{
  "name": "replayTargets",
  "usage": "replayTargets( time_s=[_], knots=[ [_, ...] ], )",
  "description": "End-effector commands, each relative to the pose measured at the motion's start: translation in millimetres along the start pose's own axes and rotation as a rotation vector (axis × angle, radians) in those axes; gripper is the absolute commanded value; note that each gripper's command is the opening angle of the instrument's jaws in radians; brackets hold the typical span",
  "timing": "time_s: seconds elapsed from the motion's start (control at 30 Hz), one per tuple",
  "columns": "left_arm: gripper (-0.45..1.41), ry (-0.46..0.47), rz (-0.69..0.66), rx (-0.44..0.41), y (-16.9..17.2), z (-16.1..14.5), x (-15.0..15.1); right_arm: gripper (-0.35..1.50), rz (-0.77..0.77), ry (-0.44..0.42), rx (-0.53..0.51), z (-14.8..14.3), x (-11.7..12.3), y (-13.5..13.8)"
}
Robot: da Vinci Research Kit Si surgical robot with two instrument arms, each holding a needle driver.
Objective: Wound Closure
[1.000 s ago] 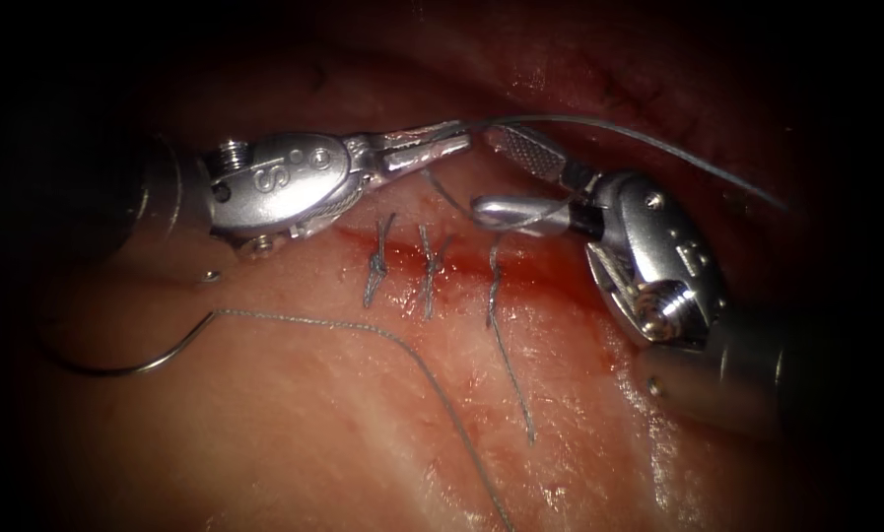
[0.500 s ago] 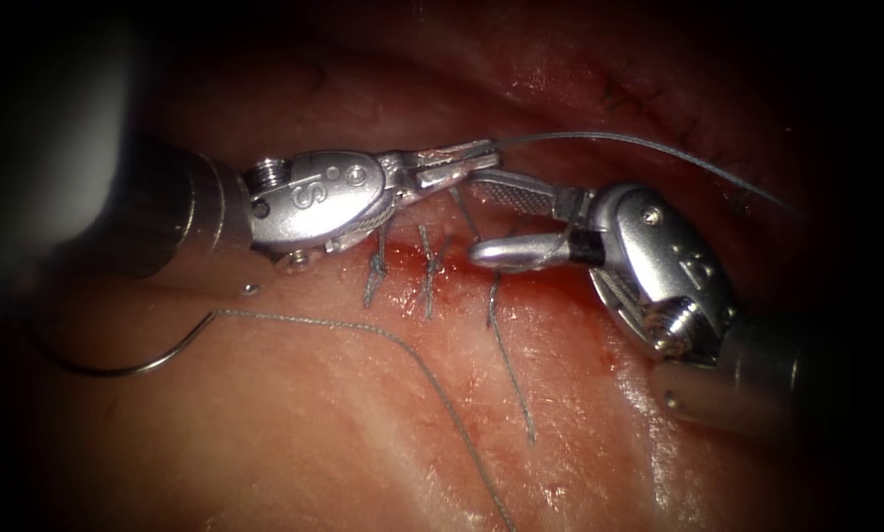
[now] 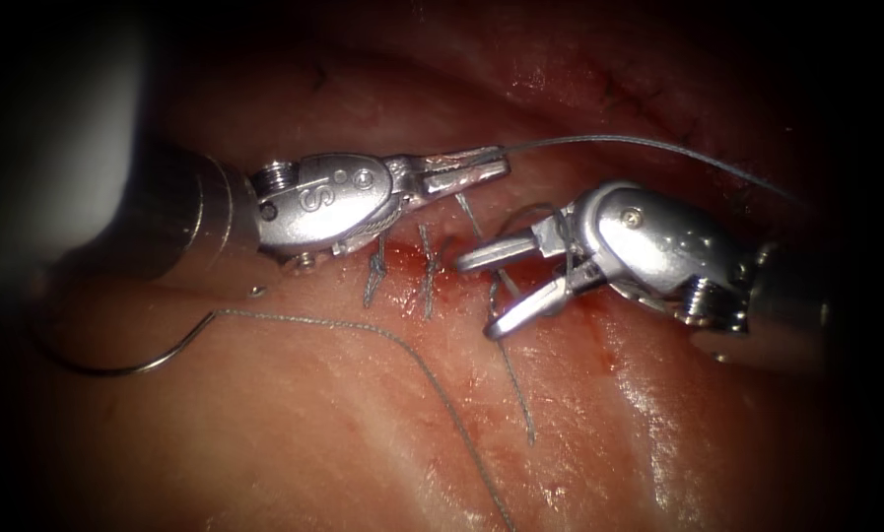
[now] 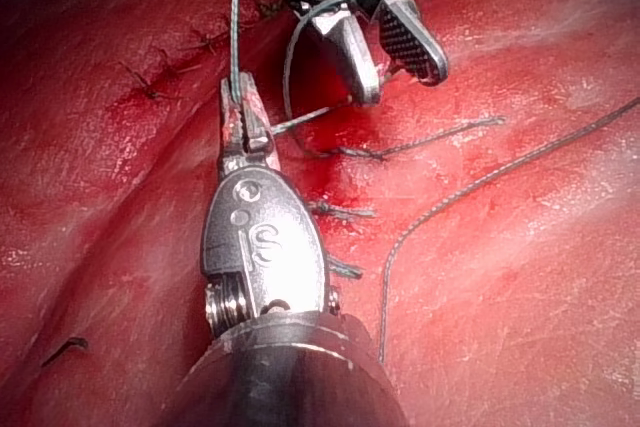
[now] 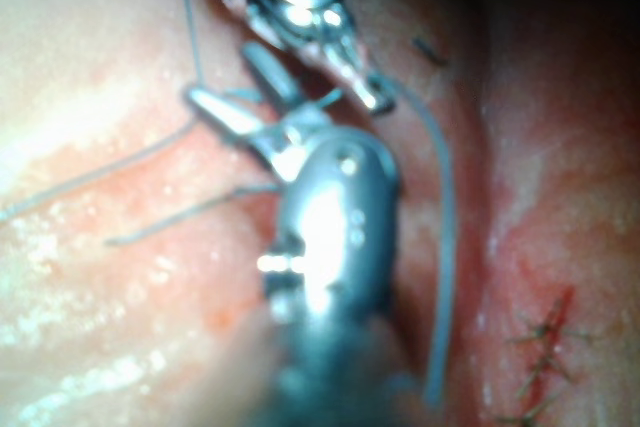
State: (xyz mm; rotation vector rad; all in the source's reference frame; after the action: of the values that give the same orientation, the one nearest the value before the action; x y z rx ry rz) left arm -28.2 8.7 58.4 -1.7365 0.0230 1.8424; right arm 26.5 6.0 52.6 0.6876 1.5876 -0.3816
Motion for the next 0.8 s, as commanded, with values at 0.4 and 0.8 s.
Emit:
replayTargets(
  time_s=[0.4,0.8],
  knots=[
    [-0.45,-0.049,-0.022,-0.073,0.0,0.0,1.1,0.69,-0.077,-0.267,0.227,2.3,-1.5,-0.5],
    [-0.45,-0.062,-0.011,-0.084,0.8,-0.5,0.3,0.36,-0.07,-0.403,0.327,1.3,-4.0,-3.9]
  ],
)
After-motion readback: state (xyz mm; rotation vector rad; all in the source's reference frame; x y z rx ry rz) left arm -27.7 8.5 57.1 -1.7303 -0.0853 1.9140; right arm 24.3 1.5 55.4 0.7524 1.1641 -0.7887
